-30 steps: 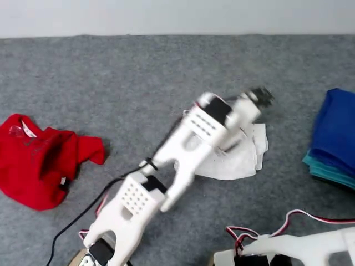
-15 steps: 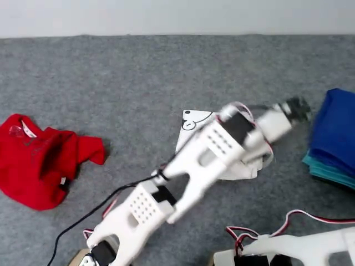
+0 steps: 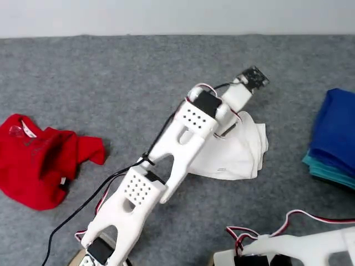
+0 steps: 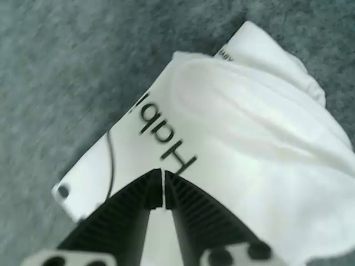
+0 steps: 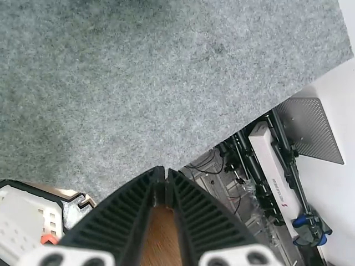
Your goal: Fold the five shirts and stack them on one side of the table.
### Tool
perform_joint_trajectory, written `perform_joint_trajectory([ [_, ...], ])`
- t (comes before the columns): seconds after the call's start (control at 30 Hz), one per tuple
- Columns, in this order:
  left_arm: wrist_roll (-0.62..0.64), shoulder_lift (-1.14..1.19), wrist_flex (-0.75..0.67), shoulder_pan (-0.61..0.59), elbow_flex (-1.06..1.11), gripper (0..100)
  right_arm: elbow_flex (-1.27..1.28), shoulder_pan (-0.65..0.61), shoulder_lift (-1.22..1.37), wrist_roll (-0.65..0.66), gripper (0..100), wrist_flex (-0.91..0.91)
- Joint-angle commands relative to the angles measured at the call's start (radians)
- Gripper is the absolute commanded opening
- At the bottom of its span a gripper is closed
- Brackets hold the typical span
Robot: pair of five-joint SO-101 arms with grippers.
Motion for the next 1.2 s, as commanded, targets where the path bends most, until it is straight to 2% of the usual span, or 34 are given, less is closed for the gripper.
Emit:
perform_joint_trajectory([
  [0.0, -0.044, 0.021, -0.068, 0.049, -0.067, 1, -0.003, -0.001, -0.013, 0.003, 1.1, 0.041],
  [0.23, -0.075, 0.095, -0.173, 0.137, -0.148, 1, -0.003, 0.007, -0.013, 0.003, 1.0, 0.041],
  [0.43, -0.071, 0.103, -0.227, 0.143, -0.223, 2, -0.003, 0.007, -0.015, 0.003, 1.0, 0.042],
  [0.57, -0.071, 0.103, -0.149, 0.118, -0.334, 2, -0.003, 0.004, -0.015, 0.003, 1.0, 0.042],
  [0.67, -0.072, 0.103, 0.003, 0.077, -0.444, 2, -0.003, -0.021, -0.013, 0.002, 1.3, 0.041],
  [0.8, -0.077, 0.086, 0.213, 0.003, -0.492, 1, -0.003, -0.17, -0.012, -0.061, 1.3, 0.042],
  [0.93, -0.069, 0.037, 0.209, -0.133, -0.483, 1, -0.005, -0.394, -0.002, -0.204, 1.4, 0.042],
  [1.17, -0.069, -0.137, 0.212, -0.319, -0.398, 1, 0.002, -0.857, 0.051, -0.453, 1.6, 0.041],
])
